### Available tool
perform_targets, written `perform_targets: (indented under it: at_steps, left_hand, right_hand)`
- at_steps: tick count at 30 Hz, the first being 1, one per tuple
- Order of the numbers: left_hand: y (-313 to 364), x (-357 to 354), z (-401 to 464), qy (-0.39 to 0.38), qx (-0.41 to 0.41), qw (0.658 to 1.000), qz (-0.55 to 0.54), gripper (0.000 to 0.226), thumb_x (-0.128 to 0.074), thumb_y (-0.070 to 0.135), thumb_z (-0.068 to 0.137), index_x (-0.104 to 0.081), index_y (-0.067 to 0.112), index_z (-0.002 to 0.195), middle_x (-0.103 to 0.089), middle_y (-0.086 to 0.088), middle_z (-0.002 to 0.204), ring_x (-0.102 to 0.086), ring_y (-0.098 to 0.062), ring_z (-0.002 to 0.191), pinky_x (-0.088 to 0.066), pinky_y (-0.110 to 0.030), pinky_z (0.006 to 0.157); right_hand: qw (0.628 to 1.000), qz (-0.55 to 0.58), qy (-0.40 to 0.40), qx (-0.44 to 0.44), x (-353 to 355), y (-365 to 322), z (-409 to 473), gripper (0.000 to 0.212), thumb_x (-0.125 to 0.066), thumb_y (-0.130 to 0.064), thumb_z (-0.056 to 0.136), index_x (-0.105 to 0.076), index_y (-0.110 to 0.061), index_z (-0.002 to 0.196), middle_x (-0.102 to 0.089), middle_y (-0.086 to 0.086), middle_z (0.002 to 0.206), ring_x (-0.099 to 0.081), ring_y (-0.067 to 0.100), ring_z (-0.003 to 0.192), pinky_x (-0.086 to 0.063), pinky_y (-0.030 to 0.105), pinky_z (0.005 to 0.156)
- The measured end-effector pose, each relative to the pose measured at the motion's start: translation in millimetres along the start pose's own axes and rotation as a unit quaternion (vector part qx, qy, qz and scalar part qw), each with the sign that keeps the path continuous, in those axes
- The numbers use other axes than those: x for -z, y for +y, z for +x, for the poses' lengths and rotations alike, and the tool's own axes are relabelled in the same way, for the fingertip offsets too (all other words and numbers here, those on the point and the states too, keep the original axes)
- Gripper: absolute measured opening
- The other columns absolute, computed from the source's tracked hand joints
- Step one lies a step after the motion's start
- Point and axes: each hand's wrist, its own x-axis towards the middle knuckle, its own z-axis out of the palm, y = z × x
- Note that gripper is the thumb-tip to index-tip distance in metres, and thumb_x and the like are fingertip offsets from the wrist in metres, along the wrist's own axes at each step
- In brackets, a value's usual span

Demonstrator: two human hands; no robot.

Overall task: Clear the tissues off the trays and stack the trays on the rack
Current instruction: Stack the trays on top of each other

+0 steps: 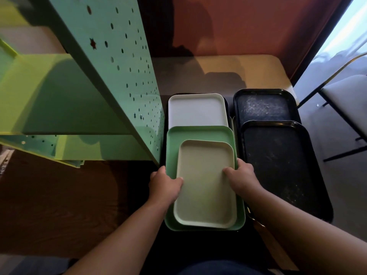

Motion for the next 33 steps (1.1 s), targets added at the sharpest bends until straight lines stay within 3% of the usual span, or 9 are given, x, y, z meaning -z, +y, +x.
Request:
perform_targets:
  at_steps: [4,8,13,17,19,26,33]
  left_hand:
    - [2,-4,3,-0.020,0.022,0.999,-0.018,0.089,-0.061,0.036,0.081,-0.021,0.021,0.158,-0.045,-0.014,0.152,-0.052,-0.036,0.132,-0.046,-0.048,0.109]
    - [0,-8,8,-0.001,0.026,0.999,-0.040,0.093,-0.058,0.039,0.067,-0.030,0.021,0.155,-0.055,-0.010,0.143,-0.058,-0.035,0.125,-0.051,-0.052,0.103]
    - [30,-2,-13,0.041,0.001,0.999,-0.017,0.084,-0.060,0.034,0.083,-0.024,0.020,0.158,-0.038,-0.011,0.153,-0.039,-0.035,0.138,-0.041,-0.052,0.110]
    - [69,-4,-4,0.060,-0.052,0.997,0.014,0.084,-0.060,0.036,0.085,-0.021,0.017,0.158,-0.033,-0.013,0.156,-0.033,-0.035,0.142,-0.035,-0.049,0.115]
    - [90,-5,4,0.061,-0.059,0.996,0.029,0.084,-0.059,0.037,0.086,-0.019,0.016,0.158,-0.031,-0.014,0.158,-0.030,-0.036,0.144,-0.031,-0.048,0.115]
    - [133,-10,44,0.076,-0.003,0.997,-0.006,0.091,-0.058,0.038,0.088,-0.007,0.015,0.160,-0.024,-0.015,0.162,-0.027,-0.037,0.146,-0.031,-0.050,0.114]
    - [127,-9,73,0.119,0.053,0.989,-0.070,0.082,-0.055,0.036,0.080,-0.025,0.018,0.154,-0.043,-0.012,0.151,-0.047,-0.037,0.131,-0.044,-0.054,0.107]
  right_hand:
    - [1.000,-0.007,-0.003,-0.022,-2,-4,-1,0.063,-0.056,-0.038,0.095,-0.039,-0.022,0.153,-0.044,0.014,0.145,-0.054,0.038,0.124,-0.049,0.059,0.106]
    - [0.997,0.071,-0.007,-0.024,1,-1,-1,0.060,-0.061,-0.033,0.089,-0.049,-0.023,0.147,-0.060,0.009,0.131,-0.065,0.031,0.107,-0.058,0.055,0.094]
    - [0.979,0.199,-0.004,-0.047,11,0,-1,0.050,-0.059,-0.019,0.096,-0.051,-0.018,0.145,-0.066,0.008,0.117,-0.067,0.031,0.103,-0.058,0.054,0.091]
    - [0.972,0.232,0.022,-0.039,26,-22,19,0.040,-0.057,-0.012,0.096,-0.056,-0.011,0.136,-0.066,0.008,0.105,-0.066,0.028,0.094,-0.056,0.043,0.077]
    - [0.969,0.245,0.034,-0.026,34,-37,35,0.035,-0.057,-0.009,0.095,-0.059,-0.009,0.130,-0.067,0.009,0.101,-0.067,0.028,0.090,-0.058,0.045,0.080]
    - [0.987,0.162,0.006,0.013,45,-79,80,0.038,-0.057,-0.016,0.098,-0.057,-0.012,0.136,-0.065,0.007,0.112,-0.064,0.026,0.099,-0.054,0.047,0.093]
    - [0.992,0.116,-0.034,0.023,30,-99,95,0.043,-0.056,-0.015,0.097,-0.054,-0.015,0.140,-0.064,0.008,0.119,-0.063,0.030,0.106,-0.055,0.047,0.091]
